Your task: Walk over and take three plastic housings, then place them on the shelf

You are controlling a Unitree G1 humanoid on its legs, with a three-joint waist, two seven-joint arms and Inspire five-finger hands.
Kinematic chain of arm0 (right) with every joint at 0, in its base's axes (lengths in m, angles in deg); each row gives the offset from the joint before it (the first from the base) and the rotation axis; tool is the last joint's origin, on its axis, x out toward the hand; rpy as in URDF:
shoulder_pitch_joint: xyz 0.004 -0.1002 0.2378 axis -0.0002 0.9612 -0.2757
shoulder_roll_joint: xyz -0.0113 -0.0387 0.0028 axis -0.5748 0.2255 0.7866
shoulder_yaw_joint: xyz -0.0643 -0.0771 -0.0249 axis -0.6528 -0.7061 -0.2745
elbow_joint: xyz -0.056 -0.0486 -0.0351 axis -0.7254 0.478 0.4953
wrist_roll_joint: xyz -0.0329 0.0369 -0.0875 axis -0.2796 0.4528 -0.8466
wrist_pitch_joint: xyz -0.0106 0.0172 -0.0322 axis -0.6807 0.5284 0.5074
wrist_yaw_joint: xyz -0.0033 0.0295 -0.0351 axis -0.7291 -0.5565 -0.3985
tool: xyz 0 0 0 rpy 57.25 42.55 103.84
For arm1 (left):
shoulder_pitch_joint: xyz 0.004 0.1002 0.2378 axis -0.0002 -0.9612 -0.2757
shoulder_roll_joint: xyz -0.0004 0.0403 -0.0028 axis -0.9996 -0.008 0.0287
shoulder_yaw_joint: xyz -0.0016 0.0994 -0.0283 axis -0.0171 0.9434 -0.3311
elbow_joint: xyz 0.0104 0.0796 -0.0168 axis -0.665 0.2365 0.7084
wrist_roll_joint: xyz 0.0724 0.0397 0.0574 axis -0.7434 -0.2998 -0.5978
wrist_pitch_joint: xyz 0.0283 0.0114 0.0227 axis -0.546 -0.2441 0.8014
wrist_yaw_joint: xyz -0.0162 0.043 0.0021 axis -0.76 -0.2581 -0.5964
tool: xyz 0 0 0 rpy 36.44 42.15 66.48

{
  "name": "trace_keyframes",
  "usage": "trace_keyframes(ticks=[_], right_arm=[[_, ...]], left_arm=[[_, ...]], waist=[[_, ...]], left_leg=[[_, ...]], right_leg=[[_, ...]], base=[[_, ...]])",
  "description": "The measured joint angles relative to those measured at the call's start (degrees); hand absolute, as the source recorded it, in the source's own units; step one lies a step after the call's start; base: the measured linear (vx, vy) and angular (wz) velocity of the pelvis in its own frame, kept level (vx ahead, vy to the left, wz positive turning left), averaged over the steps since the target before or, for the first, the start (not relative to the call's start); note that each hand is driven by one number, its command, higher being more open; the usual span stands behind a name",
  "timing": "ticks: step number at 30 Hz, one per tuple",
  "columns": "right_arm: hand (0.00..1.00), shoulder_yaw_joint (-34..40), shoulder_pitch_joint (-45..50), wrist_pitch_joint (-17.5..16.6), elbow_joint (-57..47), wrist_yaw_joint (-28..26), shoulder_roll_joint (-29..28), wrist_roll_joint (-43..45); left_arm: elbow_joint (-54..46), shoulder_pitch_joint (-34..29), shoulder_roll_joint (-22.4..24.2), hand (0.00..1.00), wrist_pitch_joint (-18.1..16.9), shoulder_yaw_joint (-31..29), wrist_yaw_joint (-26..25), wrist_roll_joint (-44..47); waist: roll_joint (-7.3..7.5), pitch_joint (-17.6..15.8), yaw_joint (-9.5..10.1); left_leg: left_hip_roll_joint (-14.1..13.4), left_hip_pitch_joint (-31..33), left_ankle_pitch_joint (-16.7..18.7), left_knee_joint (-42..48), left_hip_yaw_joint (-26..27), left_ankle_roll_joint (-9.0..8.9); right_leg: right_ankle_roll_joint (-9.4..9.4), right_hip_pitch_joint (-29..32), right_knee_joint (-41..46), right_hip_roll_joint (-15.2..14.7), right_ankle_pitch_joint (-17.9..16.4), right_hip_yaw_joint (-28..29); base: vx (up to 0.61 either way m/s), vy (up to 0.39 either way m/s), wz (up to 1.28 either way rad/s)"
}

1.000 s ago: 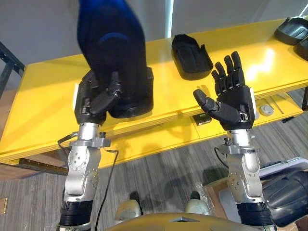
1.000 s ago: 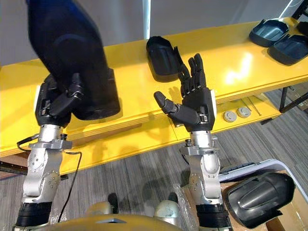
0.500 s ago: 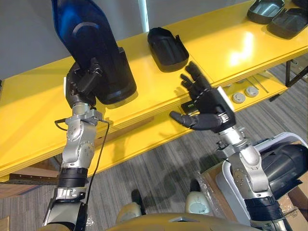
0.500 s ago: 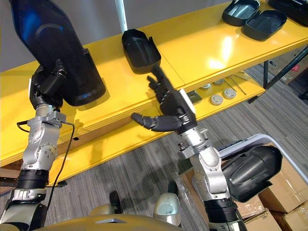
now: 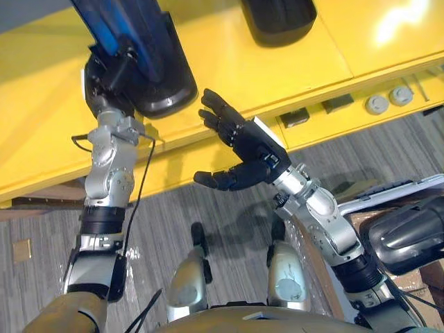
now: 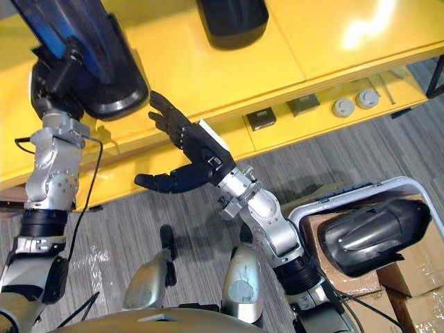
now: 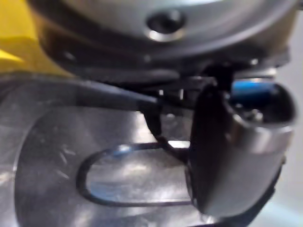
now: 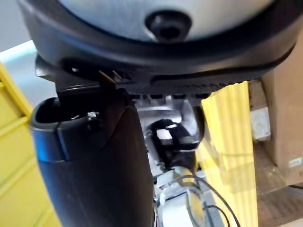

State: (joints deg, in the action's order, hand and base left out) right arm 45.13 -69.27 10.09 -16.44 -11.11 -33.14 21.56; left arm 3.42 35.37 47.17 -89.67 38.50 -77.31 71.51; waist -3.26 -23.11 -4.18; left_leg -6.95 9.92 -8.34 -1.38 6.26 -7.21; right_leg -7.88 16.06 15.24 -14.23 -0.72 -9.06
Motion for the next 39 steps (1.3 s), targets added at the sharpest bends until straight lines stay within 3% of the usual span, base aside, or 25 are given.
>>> trace_keyframes(ticks=[3,4,16,26,34,39], right_arm=[[1.00,-0.25,-1.12,0.06,-0.11,1.11,-0.55,0.22],[1.00,-0.32,-1.54,0.06,-0.11,1.35,-0.56,0.22],[1.00,-2.20,-4.73,0.00,0.09,4.83,-0.59,-0.29],[1.00,-3.30,-5.47,0.19,2.14,5.65,-1.04,-0.27],[1.00,-3.67,-2.74,1.41,2.16,5.89,-1.12,-0.27],[1.00,-3.27,0.47,1.25,1.71,6.40,-1.17,-0.53]], left_arm=[[3.09,2.24,-0.22,0.00,-0.11,2.07,-0.91,-1.91],[3.00,2.45,-0.42,1.00,-0.09,2.11,-0.92,-2.45],[5.65,7.35,-2.24,1.00,-0.78,7.06,-6.01,-9.00],[9.46,9.98,-2.29,1.00,-1.60,7.55,-8.28,-9.24],[12.53,10.49,-4.06,1.00,3.66,7.27,-10.82,-11.43],[12.40,7.23,-5.33,1.00,3.98,4.73,-10.95,-11.28]], waist=[[-0.01,-1.06,0.20],[-0.01,-1.06,0.20],[0.19,-1.19,0.86],[0.86,-1.50,0.90],[1.16,-1.59,0.32],[1.11,-1.46,-0.23]], left_leg=[[0.00,1.20,-0.56,-0.03,-0.24,0.13],[0.00,1.53,-0.67,-0.02,-0.25,0.13],[0.03,4.73,-1.52,-0.01,-1.26,-0.10],[0.07,3.14,-2.52,-1.69,-0.68,-0.22],[0.33,-1.78,-2.93,-3.32,0.44,0.15],[0.40,-4.61,-1.95,-3.32,1.38,0.40]], right_leg=[[0.41,1.51,1.05,-0.08,-0.50,0.02],[0.32,1.96,1.30,-0.09,-0.63,0.07],[-0.45,6.16,4.85,-0.39,-1.91,0.35],[-0.42,6.11,5.65,-0.43,-2.00,0.96],[-0.54,1.58,3.51,-0.35,-1.43,1.12],[-1.01,-1.78,1.44,-0.24,-0.90,1.23]], base=[[-0.05,-0.040,0.06],[-0.05,-0.041,0.02],[-0.01,-0.040,0.05],[0.00,-0.026,-0.02],[0.03,-0.025,-0.07],[0.05,-0.020,-0.07]])
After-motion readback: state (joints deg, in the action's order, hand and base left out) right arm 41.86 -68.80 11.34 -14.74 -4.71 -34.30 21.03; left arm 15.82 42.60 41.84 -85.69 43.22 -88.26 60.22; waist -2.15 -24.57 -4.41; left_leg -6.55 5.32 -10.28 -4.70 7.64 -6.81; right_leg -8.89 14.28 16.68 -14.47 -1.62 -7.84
